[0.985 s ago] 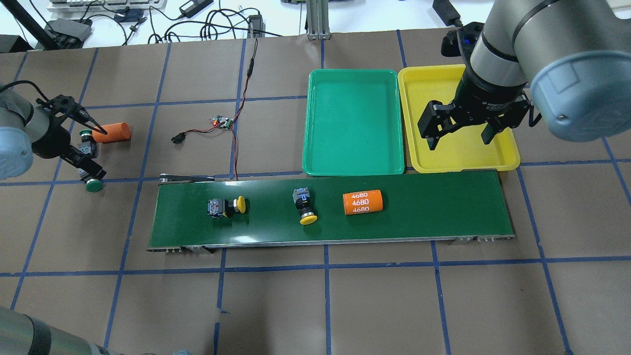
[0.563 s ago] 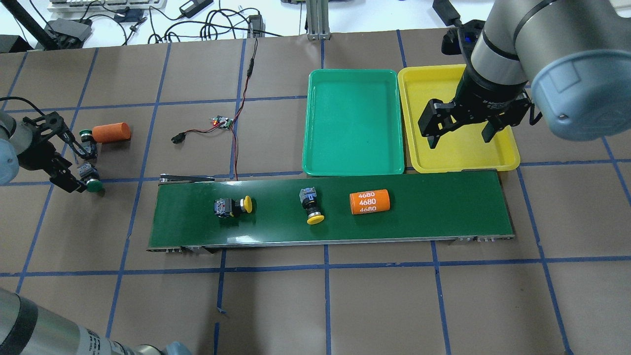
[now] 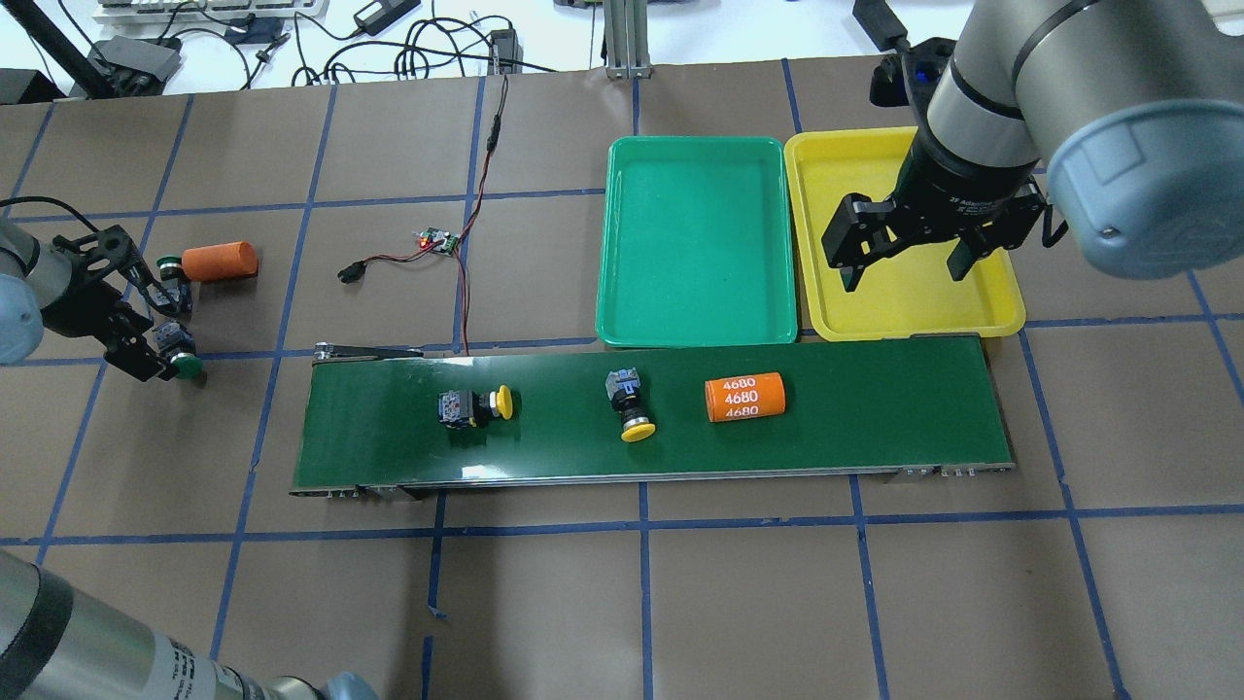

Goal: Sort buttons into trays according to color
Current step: 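Move the left gripper back and grasp a green-capped button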

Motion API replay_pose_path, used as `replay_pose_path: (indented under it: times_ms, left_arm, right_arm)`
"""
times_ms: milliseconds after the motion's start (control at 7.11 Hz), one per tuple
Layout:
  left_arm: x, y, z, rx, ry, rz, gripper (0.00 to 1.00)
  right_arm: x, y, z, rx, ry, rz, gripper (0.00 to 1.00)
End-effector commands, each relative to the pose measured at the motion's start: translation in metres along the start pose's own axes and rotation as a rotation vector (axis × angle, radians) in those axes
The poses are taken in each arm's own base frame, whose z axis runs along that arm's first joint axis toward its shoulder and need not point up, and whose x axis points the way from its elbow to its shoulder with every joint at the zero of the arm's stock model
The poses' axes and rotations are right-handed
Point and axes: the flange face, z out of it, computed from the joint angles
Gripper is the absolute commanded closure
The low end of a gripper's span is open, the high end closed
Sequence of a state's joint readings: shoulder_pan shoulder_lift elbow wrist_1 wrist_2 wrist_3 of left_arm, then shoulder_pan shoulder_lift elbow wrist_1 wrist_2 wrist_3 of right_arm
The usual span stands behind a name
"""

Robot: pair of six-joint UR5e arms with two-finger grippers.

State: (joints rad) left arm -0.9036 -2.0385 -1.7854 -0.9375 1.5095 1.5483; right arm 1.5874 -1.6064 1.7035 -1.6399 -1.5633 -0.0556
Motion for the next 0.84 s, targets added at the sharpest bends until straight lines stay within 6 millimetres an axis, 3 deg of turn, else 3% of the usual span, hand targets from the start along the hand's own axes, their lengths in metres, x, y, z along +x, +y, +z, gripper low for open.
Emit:
replay_pose_path:
  times_ms: [0, 704]
  left_arm:
    - [-0.005, -0.001, -0.003, 0.013, -0.01, 0.002, 0.0]
    - [-0.013, -0.001, 0.011, 0.015, 0.008, 0.005, 0.0]
  right_arm:
    - [0.0, 0.001, -0.004, 0.014, 0.004, -0.003, 0.0]
    - [-0.001, 0.002, -0.005, 0.022, 0.004, 0.001, 0.0]
